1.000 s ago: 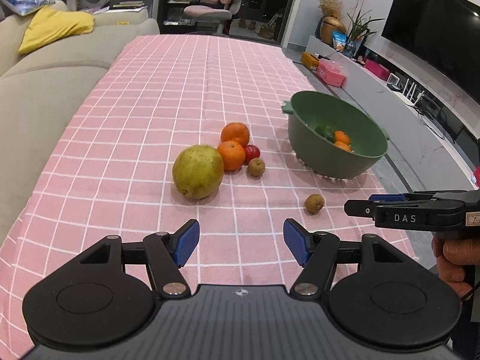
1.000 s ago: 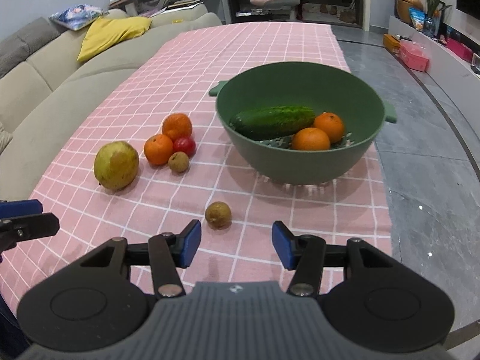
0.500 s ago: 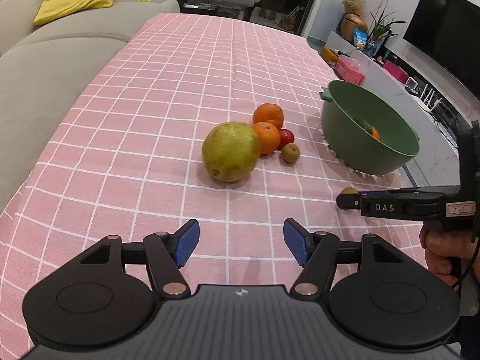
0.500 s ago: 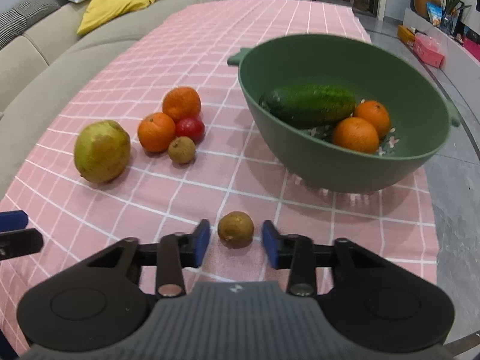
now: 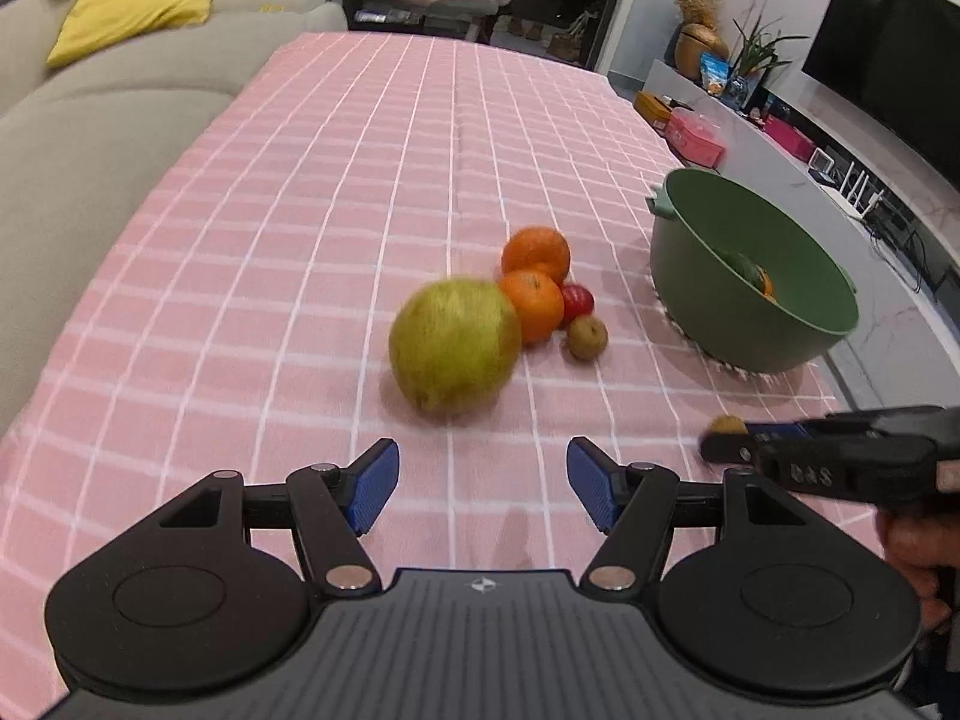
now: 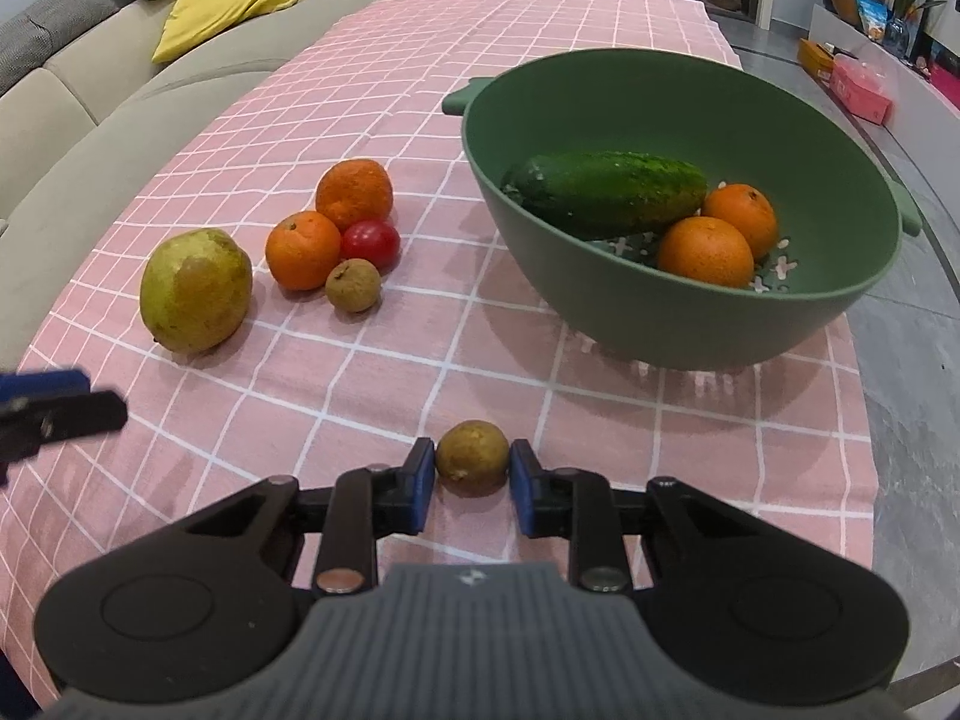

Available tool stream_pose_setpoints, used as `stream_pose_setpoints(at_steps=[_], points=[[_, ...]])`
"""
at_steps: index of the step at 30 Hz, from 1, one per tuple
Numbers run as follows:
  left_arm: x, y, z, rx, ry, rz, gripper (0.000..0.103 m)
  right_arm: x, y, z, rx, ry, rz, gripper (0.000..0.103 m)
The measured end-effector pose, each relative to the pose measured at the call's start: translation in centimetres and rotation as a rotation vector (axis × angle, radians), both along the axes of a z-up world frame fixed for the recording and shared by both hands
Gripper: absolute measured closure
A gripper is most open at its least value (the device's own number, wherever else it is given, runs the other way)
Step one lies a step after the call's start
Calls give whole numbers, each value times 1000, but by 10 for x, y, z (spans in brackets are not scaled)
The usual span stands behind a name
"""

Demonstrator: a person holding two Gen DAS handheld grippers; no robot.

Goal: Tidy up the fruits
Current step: 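Grasp the kiwi on the cloth with the right gripper, then drop the kiwi into the colander with the right gripper while the left grasps another kiwi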

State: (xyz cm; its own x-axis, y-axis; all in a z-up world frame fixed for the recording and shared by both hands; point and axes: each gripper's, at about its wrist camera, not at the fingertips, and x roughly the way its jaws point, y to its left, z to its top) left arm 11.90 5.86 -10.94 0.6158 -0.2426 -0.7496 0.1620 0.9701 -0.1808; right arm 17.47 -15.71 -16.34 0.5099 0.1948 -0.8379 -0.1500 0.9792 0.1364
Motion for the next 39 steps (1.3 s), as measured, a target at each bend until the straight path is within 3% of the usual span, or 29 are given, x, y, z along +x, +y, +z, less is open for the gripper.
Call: stream_pose_setpoints(at_steps=[7,15,24,27,30,31,32,39], points=[[37,-1,-4,116,-35,-45,23,1,-4,0,14,7,-5,80],[51,-4,-10,155,-49,-127,21,6,-4,2,31,13,1,80],[5,31,-3,50,-13,-74,17,-1,35,6,86,21,153,80],[-20,34,-7,97,-12,-98,18,-8,70,7,76,12,267,80],[-33,27,-10,170,-21,-166,20,-8,95,4,63,25,312,78],[-35,25,-10,183,-29,-190,20,-7,100,4,69,36,317,73],[-37,22,-10,191,-43,-211,20,-6,103,5,79,44,313,69],[-35,-4,-16,214,-120,-321,21,5,74,36,174,33,141,64]])
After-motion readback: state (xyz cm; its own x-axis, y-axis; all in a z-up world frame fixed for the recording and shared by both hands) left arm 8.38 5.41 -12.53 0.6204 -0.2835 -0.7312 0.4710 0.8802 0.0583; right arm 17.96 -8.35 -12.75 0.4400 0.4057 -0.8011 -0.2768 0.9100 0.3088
